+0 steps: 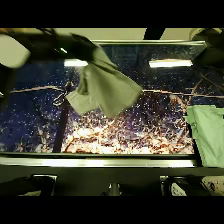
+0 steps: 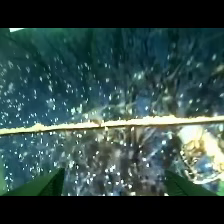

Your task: Fold the shirts.

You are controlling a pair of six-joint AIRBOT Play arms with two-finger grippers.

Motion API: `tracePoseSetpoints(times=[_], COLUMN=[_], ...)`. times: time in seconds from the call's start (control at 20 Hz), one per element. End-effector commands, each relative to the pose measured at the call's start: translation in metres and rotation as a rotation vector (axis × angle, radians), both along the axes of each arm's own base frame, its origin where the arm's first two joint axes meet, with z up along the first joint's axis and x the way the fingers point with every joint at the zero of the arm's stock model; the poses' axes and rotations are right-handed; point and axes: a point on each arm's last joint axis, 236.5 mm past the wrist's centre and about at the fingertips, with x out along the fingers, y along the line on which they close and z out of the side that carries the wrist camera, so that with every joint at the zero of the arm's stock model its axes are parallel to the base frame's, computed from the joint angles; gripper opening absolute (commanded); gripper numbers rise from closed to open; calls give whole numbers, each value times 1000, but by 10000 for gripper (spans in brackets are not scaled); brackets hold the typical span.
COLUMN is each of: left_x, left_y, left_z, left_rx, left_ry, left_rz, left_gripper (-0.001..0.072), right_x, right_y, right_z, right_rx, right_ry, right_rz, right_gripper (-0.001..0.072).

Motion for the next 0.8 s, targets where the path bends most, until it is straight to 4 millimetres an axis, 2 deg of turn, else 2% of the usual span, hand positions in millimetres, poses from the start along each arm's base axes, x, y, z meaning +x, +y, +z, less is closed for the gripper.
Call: tracePoseSetpoints(times=[0.0,0.1,0.15,0.2,0.25,0.3,0.35,0.4,0.5,0.55,0.65,0.7,0.75], left_x=[-51,-66,-77,-88,-94,-88,-71,-43,12,30,51,55,57], left_y=[-73,-110,-127,-134,-130,-111,-82,-41,52,100,181,211,233], left_z=[-74,-165,-209,-238,-254,-257,-250,-237,-212,-210,-229,-244,-262], left_rx=[66,130,169,199,243,315,388,448,455,420,331,267,189], left_ry=[125,289,376,463,540,563,539,503,490,545,679,751,823], left_rz=[-88,-99,-124,-143,-149,-154,-145,-83,110,208,369,447,498], left_gripper=[26,27,127,533,710,720,720,720,720,720,720,720,720], right_x=[-63,-82,-85,-85,-84,-83,-80,-77,-79,-85,-99,-107,-115], right_y=[-4,-7,-7,-6,-6,-7,-5,-2,14,27,56,69,78], right_z=[32,22,15,7,-3,-16,-32,-51,-106,-138,-195,-218,-236], right_rx=[-81,-100,-95,-92,-86,-79,-63,-41,33,85,209,274,317], right_ry=[-18,52,86,117,164,216,274,329,485,568,690,737,764], right_rz=[-26,-31,-30,-25,-20,-14,-5,10,70,119,203,223,243], right_gripper=[665,665,665,665,665,665,665,666,667,667,668,668,669])
